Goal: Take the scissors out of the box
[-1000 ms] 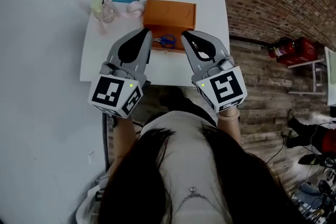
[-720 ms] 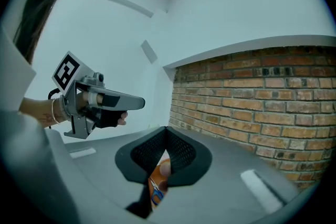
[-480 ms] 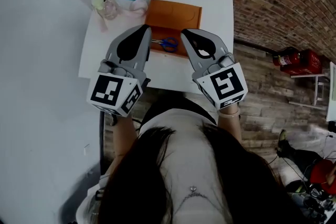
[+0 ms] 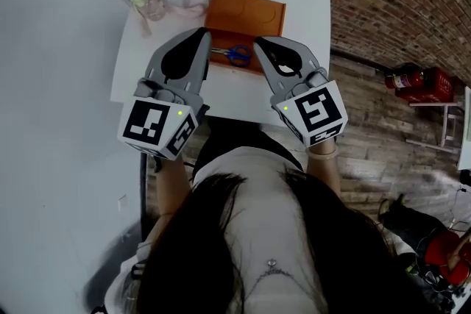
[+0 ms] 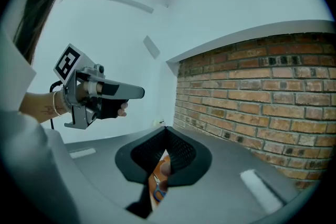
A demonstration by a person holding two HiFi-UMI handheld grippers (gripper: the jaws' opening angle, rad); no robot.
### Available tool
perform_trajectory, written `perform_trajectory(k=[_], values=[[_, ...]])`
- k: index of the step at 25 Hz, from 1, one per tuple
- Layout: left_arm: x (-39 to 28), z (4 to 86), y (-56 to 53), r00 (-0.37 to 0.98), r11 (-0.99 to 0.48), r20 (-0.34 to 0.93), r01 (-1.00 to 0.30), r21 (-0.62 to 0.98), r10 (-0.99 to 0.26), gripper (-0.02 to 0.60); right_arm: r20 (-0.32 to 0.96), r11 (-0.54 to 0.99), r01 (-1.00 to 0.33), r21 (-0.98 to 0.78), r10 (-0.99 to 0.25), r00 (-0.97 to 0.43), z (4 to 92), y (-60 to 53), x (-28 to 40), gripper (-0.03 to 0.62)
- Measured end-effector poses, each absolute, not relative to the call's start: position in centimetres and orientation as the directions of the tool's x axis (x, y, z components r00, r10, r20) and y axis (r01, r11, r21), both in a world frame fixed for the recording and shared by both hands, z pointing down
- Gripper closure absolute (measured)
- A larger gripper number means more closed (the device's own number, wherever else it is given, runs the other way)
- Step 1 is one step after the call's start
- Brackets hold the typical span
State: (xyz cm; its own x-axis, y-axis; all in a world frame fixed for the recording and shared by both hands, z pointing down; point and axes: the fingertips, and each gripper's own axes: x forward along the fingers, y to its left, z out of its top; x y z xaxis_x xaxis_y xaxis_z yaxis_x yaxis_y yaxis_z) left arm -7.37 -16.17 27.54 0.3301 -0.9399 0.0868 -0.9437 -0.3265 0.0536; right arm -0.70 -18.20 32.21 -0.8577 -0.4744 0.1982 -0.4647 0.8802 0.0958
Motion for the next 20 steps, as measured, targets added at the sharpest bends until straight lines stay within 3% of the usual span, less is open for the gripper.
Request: perform_trajectory(k=[20], values=[[-9.5, 26.2, -21.2, 0.424, -0.421, 0.056, -0.905, 0.060, -0.904, 0.581, 0.316, 0.891, -0.447, 0.075, -0.447, -0.837, 35.4, -21.2, -3.2, 0.583]])
